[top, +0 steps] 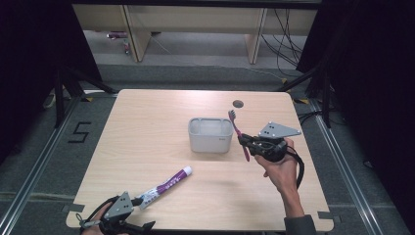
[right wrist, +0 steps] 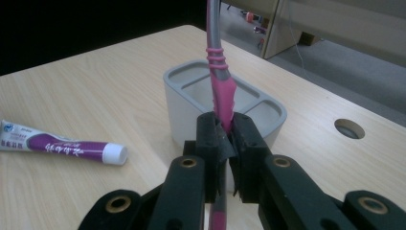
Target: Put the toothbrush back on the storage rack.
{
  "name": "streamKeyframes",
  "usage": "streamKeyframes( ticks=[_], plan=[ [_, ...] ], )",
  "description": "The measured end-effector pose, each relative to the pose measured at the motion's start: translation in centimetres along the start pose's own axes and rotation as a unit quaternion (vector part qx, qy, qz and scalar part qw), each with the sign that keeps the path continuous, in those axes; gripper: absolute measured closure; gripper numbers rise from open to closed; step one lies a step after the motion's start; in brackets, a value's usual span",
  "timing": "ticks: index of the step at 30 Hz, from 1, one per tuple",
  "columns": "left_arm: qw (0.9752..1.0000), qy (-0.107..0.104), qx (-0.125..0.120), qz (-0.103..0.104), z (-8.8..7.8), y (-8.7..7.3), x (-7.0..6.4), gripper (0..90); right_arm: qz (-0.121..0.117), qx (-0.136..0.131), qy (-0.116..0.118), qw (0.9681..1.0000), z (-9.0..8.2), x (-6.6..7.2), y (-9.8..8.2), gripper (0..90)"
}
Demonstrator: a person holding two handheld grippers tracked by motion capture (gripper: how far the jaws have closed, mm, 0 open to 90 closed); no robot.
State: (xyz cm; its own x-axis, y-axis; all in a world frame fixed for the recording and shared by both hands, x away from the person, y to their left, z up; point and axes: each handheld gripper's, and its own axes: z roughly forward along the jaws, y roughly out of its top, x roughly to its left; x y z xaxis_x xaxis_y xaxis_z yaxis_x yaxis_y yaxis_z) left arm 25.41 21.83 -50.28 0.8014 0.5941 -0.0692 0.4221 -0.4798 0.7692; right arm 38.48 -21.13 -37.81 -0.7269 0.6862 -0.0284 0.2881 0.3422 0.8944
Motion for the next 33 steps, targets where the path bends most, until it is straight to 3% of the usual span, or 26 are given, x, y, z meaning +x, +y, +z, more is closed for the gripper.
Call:
streamKeyframes(
  ticks=[1, 4, 5, 6, 7, 8, 9, 11, 15, 17, 19, 20, 22, 23, 26, 27, 29, 32, 33],
  plan=[
    [1.0, -0.002, -0.002, -0.004, 0.0, 0.0, -0.1, 15.7, -0.004, -0.005, -0.003, 1.0, 0.1, -0.1, 0.1, 83.0],
    [0.9999, 0.0, 0.011, 0.012, -0.1, 0.0, 0.2, 15.7, -0.002, -0.014, -0.004, 0.9999, 0.3, -0.3, 0.5, 83.0],
    [1.0, -0.003, 0.007, 0.005, -0.1, 0.0, 0.1, 15.7, 0.01, -0.017, -0.001, 0.9998, 0.3, -0.2, 0.5, 83.0],
    [1.0, -0.001, 0.007, 0.005, 0.0, 0.0, 0.1, 15.7, 0.001, -0.024, -0.004, 0.9997, 0.5, -0.4, 0.6, 83.1],
    [1.0, -0.002, 0.006, 0.005, -0.1, 0.0, 0.0, 15.7, 0.011, -0.02, -0.003, 0.9997, 0.5, -0.4, 0.7, 83.0],
    [1.0, -0.003, 0.005, 0.005, -0.1, 0.0, 0.0, 15.7, 0.002, -0.033, -0.01, 0.9994, 0.7, -0.5, 0.8, 83.0],
    [1.0, -0.002, 0.006, 0.007, -0.1, 0.0, 0.0, 15.7, 0.015, -0.028, -0.007, 0.9995, 0.7, -0.4, 0.8, 83.0],
    [1.0, -0.002, -0.002, -0.003, 0.0, 0.0, -0.1, 15.7, 0.013, -0.026, -0.006, 0.9996, 0.8, -0.5, 1.1, 83.0],
    [1.0, -0.003, 0.004, 0.006, -0.1, 0.0, 0.0, 15.7, 0.021, -0.036, -0.005, 0.9991, 1.2, -0.5, 1.6, 83.0],
    [1.0, -0.002, -0.003, -0.002, -0.1, 0.0, -0.1, 15.7, 0.02, -0.045, -0.008, 0.9988, 1.5, -0.6, 1.9, 83.0],
    [1.0, -0.003, 0.005, 0.007, -0.1, 0.0, 0.0, 15.7, 0.027, -0.05, 0.0, 0.9984, 1.8, -0.7, 2.0, 83.0],
    [1.0, -0.003, 0.005, 0.006, -0.1, 0.0, 0.0, 15.7, 0.02, -0.053, -0.003, 0.9984, 2.0, -0.9, 2.1, 83.0],
    [1.0, -0.003, -0.003, -0.003, -0.1, 0.0, -0.1, 15.7, 0.036, -0.06, 0.002, 0.9975, 2.3, -0.8, 2.1, 83.0],
    [1.0, -0.002, 0.004, 0.005, -0.1, 0.0, 0.0, 15.7, 0.032, -0.061, 0.002, 0.9976, 2.4, -1.0, 2.2, 83.0],
    [1.0, -0.003, 0.004, 0.005, -0.1, 0.0, 0.0, 15.7, 0.035, -0.061, 0.012, 0.9975, 2.6, -0.9, 2.5, 83.0],
    [1.0, -0.004, -0.003, -0.004, 0.0, 0.0, -0.1, 15.7, 0.031, -0.062, -0.001, 0.9976, 2.6, -0.9, 2.7, 83.0],
    [1.0, -0.006, 0.003, 0.005, -0.1, 0.0, 0.0, 15.7, 0.028, -0.067, -0.005, 0.9973, 2.8, -1.0, 3.0, 83.0],
    [1.0, -0.003, -0.003, -0.002, -0.1, 0.0, -0.1, 15.7, 0.036, -0.069, 0.0, 0.997, 3.2, -1.2, 3.4, 83.0],
    [1.0, -0.002, 0.003, 0.005, -0.2, 0.0, 0.0, 15.7, 0.039, -0.072, 0.004, 0.9966, 3.4, -1.3, 3.4, 83.0]
  ],
)
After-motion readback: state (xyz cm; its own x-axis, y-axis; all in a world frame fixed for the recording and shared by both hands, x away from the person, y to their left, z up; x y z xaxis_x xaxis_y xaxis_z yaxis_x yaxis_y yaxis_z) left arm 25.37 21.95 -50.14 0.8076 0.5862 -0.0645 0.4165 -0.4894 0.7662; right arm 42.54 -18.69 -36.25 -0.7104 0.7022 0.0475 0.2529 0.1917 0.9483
